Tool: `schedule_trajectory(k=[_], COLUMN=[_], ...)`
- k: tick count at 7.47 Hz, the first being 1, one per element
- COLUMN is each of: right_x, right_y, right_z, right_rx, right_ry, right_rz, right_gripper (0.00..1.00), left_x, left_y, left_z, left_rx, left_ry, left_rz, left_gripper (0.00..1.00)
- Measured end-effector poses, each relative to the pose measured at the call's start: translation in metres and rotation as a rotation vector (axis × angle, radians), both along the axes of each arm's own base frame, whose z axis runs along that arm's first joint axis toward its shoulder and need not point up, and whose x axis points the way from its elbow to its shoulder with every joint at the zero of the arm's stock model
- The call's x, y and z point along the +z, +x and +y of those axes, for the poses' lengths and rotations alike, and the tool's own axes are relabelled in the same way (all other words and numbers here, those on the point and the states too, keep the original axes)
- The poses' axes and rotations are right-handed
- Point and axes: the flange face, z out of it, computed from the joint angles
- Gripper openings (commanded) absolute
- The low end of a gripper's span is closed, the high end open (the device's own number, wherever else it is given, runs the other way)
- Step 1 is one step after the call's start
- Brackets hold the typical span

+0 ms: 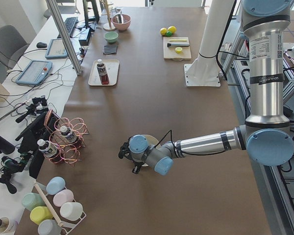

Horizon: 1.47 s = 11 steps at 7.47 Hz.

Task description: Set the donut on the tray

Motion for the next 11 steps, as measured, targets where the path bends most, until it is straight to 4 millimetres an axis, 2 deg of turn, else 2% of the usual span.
schedule_trajectory(k=[1, 2, 3, 5, 7, 8, 9, 11], right_x=[0.000, -0.001, -0.001, -0.003, -0.013, -0.023, -0.036, -0.075], right_y=[0.000, 0.000, 0.000, 0.000, 0.000, -0.002, -0.009, -0.035], right_z=[0.000, 0.000, 0.000, -0.001, -0.008, -0.017, -0.027, -0.040], right_rx=[0.000, 0.000, 0.000, 0.000, 0.011, 0.035, 0.062, 0.119], right_ry=[0.001, 0.002, 0.002, 0.007, 0.016, 0.007, -0.017, -0.079], right_rz=[0.000, 0.000, 0.000, 0.000, -0.002, -0.009, -0.027, -0.062], right_gripper=[1.00, 1.00, 1.00, 1.00, 1.00, 1.00, 1.00, 0.99], left_x=[0.000, 0.000, 0.000, -0.003, -0.028, -0.052, -0.086, -0.169], left_y=[0.001, 0.001, 0.001, 0.003, 0.014, 0.020, 0.025, 0.050], left_z=[0.000, 0.001, 0.001, -0.001, -0.012, -0.017, -0.021, -0.019], left_rx=[0.002, 0.003, 0.003, -0.016, -0.039, -0.052, -0.090, -0.147], left_ry=[-0.001, -0.002, -0.003, -0.021, -0.075, -0.128, -0.183, -0.290], left_rz=[0.000, 0.000, 0.000, 0.006, 0.074, 0.139, 0.187, 0.247], left_gripper=[0.25, 0.09, 0.00, 0.00, 0.00, 0.00, 0.00, 0.00])
